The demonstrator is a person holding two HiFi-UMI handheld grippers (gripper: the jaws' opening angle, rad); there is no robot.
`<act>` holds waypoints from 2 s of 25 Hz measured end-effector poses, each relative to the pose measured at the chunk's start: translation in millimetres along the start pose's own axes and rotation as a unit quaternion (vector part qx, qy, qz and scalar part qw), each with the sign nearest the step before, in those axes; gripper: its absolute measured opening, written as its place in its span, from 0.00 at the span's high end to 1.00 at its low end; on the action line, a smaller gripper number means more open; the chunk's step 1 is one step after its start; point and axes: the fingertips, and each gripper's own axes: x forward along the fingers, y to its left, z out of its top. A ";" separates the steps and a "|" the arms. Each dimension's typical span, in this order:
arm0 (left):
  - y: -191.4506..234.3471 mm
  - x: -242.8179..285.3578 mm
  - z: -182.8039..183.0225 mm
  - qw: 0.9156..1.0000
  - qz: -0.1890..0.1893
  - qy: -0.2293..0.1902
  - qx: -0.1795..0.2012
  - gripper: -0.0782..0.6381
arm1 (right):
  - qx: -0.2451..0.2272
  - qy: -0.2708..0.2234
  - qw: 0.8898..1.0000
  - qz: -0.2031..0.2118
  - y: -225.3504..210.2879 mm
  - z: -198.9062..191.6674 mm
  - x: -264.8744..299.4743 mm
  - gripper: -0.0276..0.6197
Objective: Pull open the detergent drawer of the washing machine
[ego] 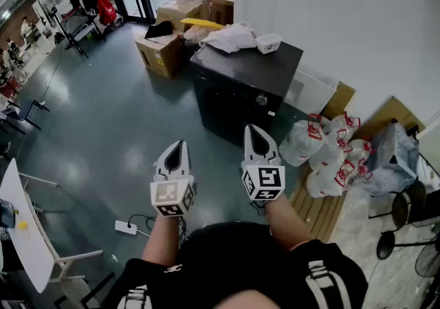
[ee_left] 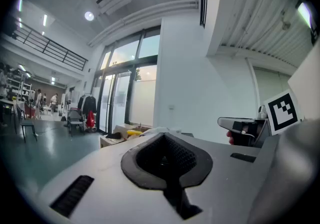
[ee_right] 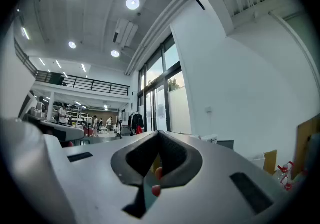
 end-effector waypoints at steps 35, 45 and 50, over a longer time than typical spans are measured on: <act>104.2 -10.0 -2.9 0.999 -0.022 -0.029 0.011 0.90 | -0.012 -0.024 0.999 -0.018 96.5 -8.2 46.5 0.96; 119.8 74.6 -5.2 0.999 0.004 -0.027 0.018 0.90 | -0.003 -0.025 1.000 -0.009 51.5 -30.1 125.5 0.96; 120.0 141.9 -8.4 0.999 0.015 -0.022 0.035 0.90 | 0.001 -0.022 1.000 0.000 11.0 -45.4 184.9 0.96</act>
